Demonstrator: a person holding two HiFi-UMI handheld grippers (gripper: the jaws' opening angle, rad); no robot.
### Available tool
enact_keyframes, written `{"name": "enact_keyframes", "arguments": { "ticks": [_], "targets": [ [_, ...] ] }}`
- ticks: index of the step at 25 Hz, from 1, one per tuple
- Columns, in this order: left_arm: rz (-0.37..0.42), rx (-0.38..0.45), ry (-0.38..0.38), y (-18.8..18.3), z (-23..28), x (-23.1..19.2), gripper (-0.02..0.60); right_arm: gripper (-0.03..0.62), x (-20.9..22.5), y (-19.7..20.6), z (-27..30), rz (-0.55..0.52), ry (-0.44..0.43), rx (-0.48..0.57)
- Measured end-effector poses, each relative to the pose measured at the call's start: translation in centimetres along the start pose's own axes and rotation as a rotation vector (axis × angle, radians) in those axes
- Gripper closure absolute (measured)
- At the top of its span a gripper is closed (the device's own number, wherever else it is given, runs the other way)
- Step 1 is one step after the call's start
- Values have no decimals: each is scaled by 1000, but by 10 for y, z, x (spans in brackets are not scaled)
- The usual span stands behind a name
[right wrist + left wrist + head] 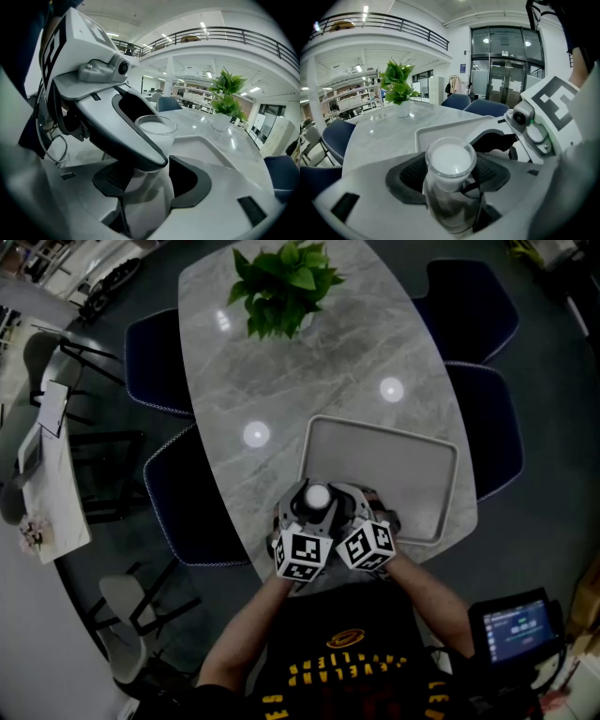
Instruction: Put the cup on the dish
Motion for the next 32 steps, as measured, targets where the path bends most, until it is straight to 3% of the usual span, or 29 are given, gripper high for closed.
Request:
{"name": "enact_keyframes", "arguments": {
  "ticks": [10, 17, 27, 32],
  "targets": [
    [-34, 27, -1, 5, -5, -3, 305, 365, 3, 4, -8, -21, 6, 0],
    [-41, 11, 2, 3, -15, -10, 305, 365, 9, 7, -10, 44, 20, 18],
    [-75, 59, -29, 0, -85, -20, 307, 367, -12, -17, -49, 275, 107, 129],
    [-74, 71, 16, -5, -104, -17, 307, 368, -18, -29, -66, 374, 152, 208]
  ]
}}
Point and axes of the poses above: the fingertips, and each gripper's own axes: z forward along the fingers, x to its right, y out of its underside, the point moved 7 cm from there along -z, backward along the fingers, and after that the axes turned 3 degrees about -y, right-handed, at the moved point
